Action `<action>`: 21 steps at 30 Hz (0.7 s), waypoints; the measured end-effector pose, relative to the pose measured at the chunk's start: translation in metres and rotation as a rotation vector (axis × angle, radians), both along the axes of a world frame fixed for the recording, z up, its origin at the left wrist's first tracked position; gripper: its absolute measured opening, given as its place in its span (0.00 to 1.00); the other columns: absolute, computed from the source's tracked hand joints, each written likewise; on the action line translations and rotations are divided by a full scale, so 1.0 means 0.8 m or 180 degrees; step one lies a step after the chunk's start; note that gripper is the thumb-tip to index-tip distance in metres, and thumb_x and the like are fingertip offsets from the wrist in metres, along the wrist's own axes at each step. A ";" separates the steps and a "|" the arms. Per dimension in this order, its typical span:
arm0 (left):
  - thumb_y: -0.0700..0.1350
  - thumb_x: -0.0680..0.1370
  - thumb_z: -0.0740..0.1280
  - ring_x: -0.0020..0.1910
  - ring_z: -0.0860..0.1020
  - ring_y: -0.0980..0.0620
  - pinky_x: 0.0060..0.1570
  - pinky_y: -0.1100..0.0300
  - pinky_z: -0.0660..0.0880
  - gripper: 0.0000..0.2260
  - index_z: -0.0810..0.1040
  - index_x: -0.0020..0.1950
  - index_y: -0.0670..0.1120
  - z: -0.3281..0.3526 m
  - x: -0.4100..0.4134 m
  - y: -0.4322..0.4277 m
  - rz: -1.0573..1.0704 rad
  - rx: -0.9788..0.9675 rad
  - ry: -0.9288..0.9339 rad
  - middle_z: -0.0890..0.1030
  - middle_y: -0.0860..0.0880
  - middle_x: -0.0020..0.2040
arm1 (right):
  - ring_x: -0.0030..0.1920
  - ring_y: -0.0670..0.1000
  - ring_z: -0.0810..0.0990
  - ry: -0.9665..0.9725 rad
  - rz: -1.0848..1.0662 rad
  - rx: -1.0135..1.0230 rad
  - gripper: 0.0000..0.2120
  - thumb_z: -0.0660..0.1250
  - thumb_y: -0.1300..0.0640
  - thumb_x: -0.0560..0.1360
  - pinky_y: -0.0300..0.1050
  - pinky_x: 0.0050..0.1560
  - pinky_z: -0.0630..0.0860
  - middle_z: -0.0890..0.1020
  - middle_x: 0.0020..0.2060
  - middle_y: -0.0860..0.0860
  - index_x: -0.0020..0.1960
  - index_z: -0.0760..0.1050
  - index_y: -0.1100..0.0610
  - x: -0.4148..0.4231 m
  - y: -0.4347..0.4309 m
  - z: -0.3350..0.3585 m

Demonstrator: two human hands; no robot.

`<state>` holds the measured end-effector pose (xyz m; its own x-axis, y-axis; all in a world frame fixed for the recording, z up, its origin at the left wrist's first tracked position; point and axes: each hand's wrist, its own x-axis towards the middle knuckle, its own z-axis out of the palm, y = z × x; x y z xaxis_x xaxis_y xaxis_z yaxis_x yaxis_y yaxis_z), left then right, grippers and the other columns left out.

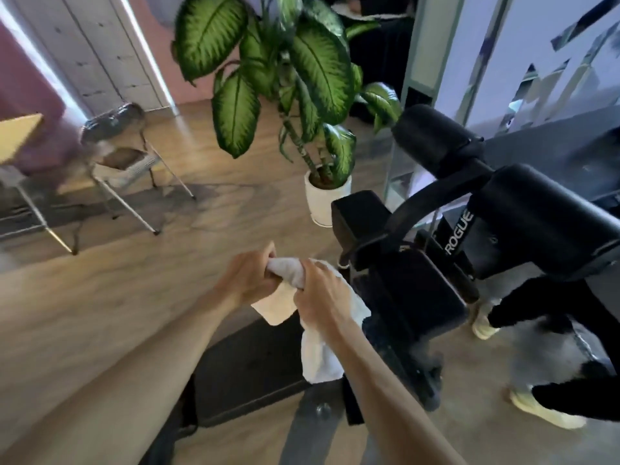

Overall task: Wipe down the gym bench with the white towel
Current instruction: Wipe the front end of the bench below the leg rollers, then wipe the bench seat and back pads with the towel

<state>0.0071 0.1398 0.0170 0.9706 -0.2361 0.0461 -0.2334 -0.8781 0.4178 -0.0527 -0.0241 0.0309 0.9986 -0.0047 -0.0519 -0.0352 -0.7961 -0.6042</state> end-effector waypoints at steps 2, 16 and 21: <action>0.53 0.70 0.63 0.34 0.77 0.47 0.35 0.54 0.73 0.07 0.69 0.43 0.52 -0.005 -0.014 0.053 0.0346 0.0069 0.0023 0.73 0.55 0.33 | 0.58 0.56 0.80 -0.0029 0.0320 -0.0030 0.18 0.63 0.62 0.74 0.51 0.52 0.76 0.82 0.58 0.52 0.61 0.74 0.51 0.003 0.044 -0.005; 0.50 0.72 0.64 0.52 0.83 0.41 0.45 0.55 0.74 0.17 0.82 0.59 0.55 -0.218 -0.179 0.463 0.1328 -0.0335 0.0782 0.87 0.48 0.52 | 0.67 0.59 0.78 0.0789 0.1700 -0.0803 0.28 0.61 0.58 0.77 0.52 0.58 0.73 0.78 0.70 0.50 0.76 0.67 0.43 -0.050 0.460 -0.198; 0.46 0.74 0.65 0.52 0.83 0.39 0.45 0.52 0.75 0.16 0.80 0.61 0.54 -0.330 -0.200 0.596 0.1606 -0.0296 0.0795 0.86 0.45 0.54 | 0.64 0.60 0.80 0.0920 0.2066 -0.0805 0.26 0.62 0.56 0.78 0.52 0.59 0.75 0.81 0.66 0.53 0.75 0.69 0.45 -0.045 0.604 -0.305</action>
